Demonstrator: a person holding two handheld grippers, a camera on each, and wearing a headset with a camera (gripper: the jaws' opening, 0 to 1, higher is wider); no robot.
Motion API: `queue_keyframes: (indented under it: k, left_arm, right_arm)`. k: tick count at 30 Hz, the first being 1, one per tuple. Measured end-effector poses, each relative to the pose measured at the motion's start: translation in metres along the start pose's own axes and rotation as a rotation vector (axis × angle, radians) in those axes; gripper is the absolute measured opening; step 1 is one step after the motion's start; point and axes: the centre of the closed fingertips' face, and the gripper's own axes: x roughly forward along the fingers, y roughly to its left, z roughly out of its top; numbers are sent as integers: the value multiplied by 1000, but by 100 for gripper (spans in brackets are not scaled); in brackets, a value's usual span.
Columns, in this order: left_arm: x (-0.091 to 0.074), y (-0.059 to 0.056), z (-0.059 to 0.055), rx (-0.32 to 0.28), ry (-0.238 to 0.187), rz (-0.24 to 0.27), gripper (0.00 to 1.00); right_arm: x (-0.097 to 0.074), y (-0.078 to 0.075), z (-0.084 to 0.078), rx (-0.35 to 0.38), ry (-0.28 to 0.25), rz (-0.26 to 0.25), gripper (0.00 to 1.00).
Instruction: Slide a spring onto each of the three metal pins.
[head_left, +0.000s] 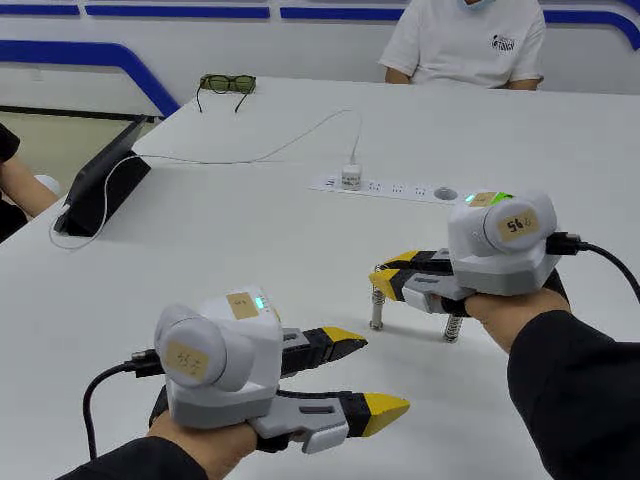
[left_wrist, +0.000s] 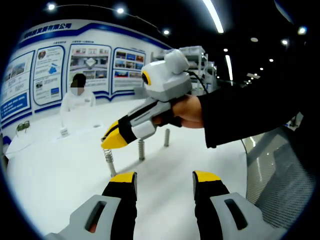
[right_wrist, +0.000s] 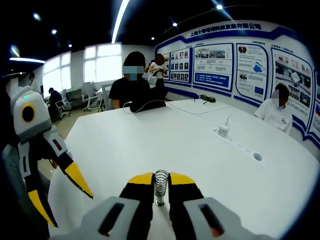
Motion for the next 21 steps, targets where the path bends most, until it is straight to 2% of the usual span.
queue_keyframes:
  k: [21]
  left_arm:
    - [1, 1, -2, -9, 2, 0, 45]
  right_arm:
    - [11, 2, -21, -12, 75, -15, 12]
